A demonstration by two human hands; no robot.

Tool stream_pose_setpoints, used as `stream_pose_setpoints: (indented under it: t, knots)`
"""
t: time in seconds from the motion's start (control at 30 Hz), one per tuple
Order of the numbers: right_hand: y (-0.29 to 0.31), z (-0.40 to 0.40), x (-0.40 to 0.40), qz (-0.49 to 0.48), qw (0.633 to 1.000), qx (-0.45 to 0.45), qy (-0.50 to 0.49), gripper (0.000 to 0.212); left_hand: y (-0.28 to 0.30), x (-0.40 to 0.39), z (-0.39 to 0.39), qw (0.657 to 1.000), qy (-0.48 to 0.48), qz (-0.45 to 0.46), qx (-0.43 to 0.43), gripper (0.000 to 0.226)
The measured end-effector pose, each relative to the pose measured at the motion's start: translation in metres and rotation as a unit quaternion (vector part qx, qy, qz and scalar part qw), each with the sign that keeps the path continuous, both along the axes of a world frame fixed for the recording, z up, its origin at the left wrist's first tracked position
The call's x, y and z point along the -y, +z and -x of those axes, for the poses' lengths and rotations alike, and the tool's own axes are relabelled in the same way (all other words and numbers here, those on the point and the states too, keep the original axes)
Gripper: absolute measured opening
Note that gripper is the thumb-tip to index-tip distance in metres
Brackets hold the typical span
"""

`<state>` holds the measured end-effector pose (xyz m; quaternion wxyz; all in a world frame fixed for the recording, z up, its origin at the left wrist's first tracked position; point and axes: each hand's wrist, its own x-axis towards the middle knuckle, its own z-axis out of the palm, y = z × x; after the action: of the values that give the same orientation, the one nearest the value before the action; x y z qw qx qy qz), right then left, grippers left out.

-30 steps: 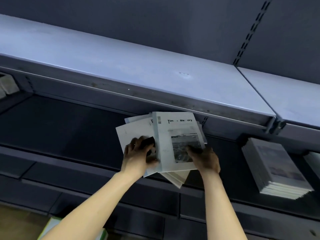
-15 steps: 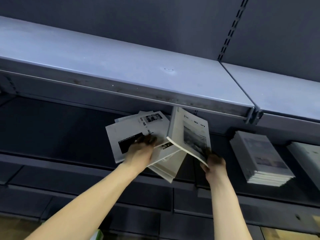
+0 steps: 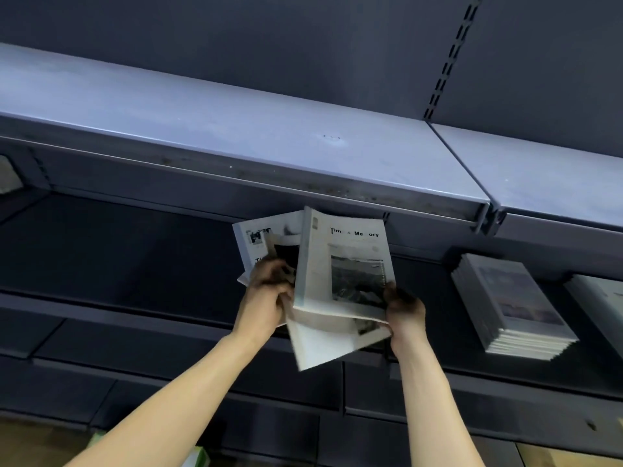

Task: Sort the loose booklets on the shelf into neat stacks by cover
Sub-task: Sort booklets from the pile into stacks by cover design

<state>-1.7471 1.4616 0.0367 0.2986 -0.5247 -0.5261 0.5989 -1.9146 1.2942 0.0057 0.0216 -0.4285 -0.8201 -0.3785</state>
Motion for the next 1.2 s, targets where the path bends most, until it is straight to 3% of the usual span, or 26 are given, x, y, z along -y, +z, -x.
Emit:
stream_pose_setpoints:
  t: [0.1,0.23,0.43,0.57,0.63,0.9,1.2]
  knots:
    - [-0.001,-0.003,0.003,-0.043,0.998,0.052,-0.002,0.023,0.001,0.010,0.007,0.989,0.074,-0.050,0.120,0.028]
    - [-0.010,-0.006,0.013,-0.100,0.991,0.089,0.027,0.026,0.006,0.008,0.010,0.966,0.088,-0.030,0.240,0.052]
    - [-0.015,-0.011,0.021,-0.123,0.983,0.117,0.077,0.018,0.015,0.002,0.008,0.913,0.077,-0.092,0.389,0.045]
    - [-0.014,-0.013,0.024,-0.095,0.988,0.082,0.094,0.013,0.030,-0.006,0.006,0.851,0.131,-0.178,0.477,0.041]
    - [-0.016,-0.013,0.027,-0.089,0.988,0.069,0.103,0.017,0.034,-0.009,0.003,0.839,0.148,-0.179,0.493,0.036]
    - [-0.012,-0.024,0.030,0.020,0.982,-0.032,0.186,0.039,0.034,-0.008,-0.012,0.876,0.069,-0.135,0.457,0.042]
    - [-0.006,-0.018,0.038,-0.036,0.982,0.024,0.183,0.041,0.033,-0.010,-0.011,0.878,0.028,-0.099,0.468,0.053]
